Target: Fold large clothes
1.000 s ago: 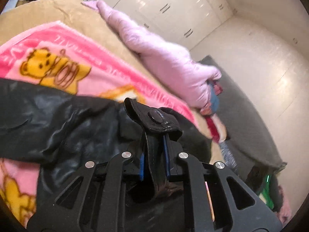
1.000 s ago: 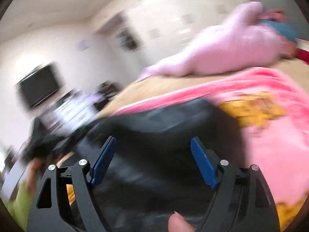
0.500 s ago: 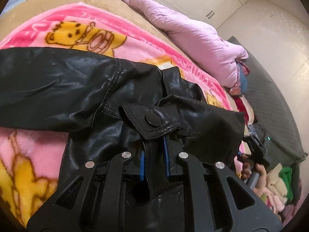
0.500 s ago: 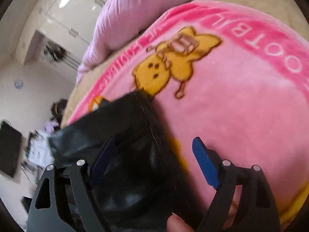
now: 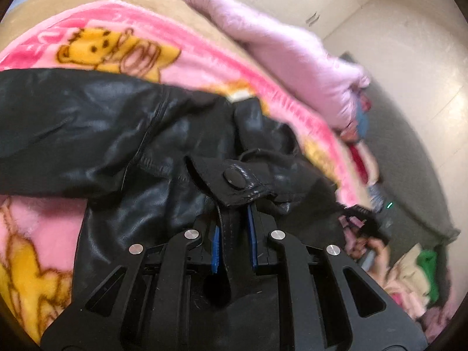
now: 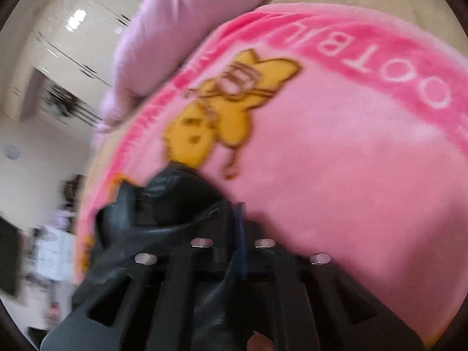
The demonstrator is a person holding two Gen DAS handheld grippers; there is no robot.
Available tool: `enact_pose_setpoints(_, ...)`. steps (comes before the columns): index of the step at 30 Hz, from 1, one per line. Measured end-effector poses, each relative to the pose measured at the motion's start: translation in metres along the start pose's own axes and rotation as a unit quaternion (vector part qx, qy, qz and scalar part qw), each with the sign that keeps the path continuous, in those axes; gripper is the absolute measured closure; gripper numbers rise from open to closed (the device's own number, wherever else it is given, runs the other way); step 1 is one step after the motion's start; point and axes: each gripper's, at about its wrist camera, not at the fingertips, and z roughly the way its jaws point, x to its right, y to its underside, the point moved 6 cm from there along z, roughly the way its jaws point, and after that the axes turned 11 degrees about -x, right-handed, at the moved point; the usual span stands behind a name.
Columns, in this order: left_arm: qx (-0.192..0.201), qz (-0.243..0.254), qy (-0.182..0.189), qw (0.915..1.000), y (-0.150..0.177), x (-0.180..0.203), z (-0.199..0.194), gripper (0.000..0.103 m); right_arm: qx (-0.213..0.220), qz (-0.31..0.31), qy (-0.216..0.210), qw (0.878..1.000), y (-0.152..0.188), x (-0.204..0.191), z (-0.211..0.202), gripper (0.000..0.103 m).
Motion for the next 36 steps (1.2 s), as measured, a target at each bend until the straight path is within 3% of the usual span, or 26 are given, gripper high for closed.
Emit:
enact_pose_setpoints(1, -0.005, -0.010, -0.007, 0.9999, 0.002, -0.007, 0.005, 0.095, -0.002, -0.010, 0.030, 1.000, 0.001, 0.003, 0.003, 0.103)
enact_pose_setpoints(5, -0.018, -0.055, -0.009, 0.9983, 0.006, -0.042, 0.014, 0.089, -0.014, 0.003, -0.008, 1.000, -0.001, 0.004, -0.002, 0.102)
enact_pose_setpoints(7, -0.014, -0.049, -0.009, 0.9987, 0.007, -0.041, 0.010, 0.084, 0.016, -0.020, -0.012, 1.000, -0.005, -0.005, -0.024, 0.100)
enact_pose_setpoints(9, -0.006, -0.038, -0.011, 0.9992, 0.005, -0.035, 0.002, 0.082, 0.046, -0.053, -0.026, 0.997, -0.006, -0.018, -0.048, 0.090)
enact_pose_setpoints(11, 0.014, -0.023, -0.019, 0.9995, 0.001, -0.028, -0.012, 0.079, 0.053, -0.090, -0.055, 0.993, -0.001, -0.037, -0.066, 0.072)
enact_pose_setpoints(13, 0.038, -0.010, -0.030, 0.9988, -0.003, -0.021, -0.028, 0.072, 0.051, -0.117, -0.072, 0.989, 0.002, -0.053, -0.071, 0.072)
enact_pose_setpoints(17, 0.076, 0.024, -0.036, 0.9961, -0.011, 0.005, -0.055, 0.072, 0.011, -0.177, -0.080, 0.981, 0.020, -0.088, -0.055, 0.072)
enact_pose_setpoints(20, 0.052, 0.047, -0.018, 0.9974, -0.016, 0.032, -0.040, 0.072, -0.010, -0.195, -0.077, 0.978, 0.032, -0.102, -0.040, 0.072)
enact_pose_setpoints(22, 0.030, 0.069, -0.026, 0.9969, -0.018, 0.049, -0.019, 0.072, -0.023, -0.205, -0.069, 0.976, 0.040, -0.108, -0.029, 0.072)
enact_pose_setpoints(25, -0.017, 0.073, -0.030, 0.9967, -0.016, 0.056, 0.020, 0.072, -0.049, -0.213, -0.031, 0.975, 0.051, -0.106, -0.013, 0.073)
enact_pose_setpoints(27, -0.045, 0.063, -0.034, 0.9964, -0.013, 0.052, 0.046, 0.069, -0.067, -0.202, 0.005, 0.977, 0.054, -0.097, 0.005, 0.073)
enact_pose_setpoints(29, -0.062, 0.062, -0.059, 0.9944, -0.011, 0.045, 0.066, 0.064, -0.074, -0.191, 0.015, 0.979, 0.055, -0.088, 0.015, 0.075)
enact_pose_setpoints(31, -0.069, 0.061, -0.079, 0.9926, -0.011, 0.036, 0.079, 0.064, -0.075, -0.196, 0.027, 0.977, 0.058, -0.087, 0.020, 0.076)
enact_pose_setpoints(36, -0.078, 0.061, -0.084, 0.9916, -0.010, 0.023, 0.099, 0.064, -0.073, -0.197, 0.040, 0.977, 0.061, -0.085, 0.031, 0.076)
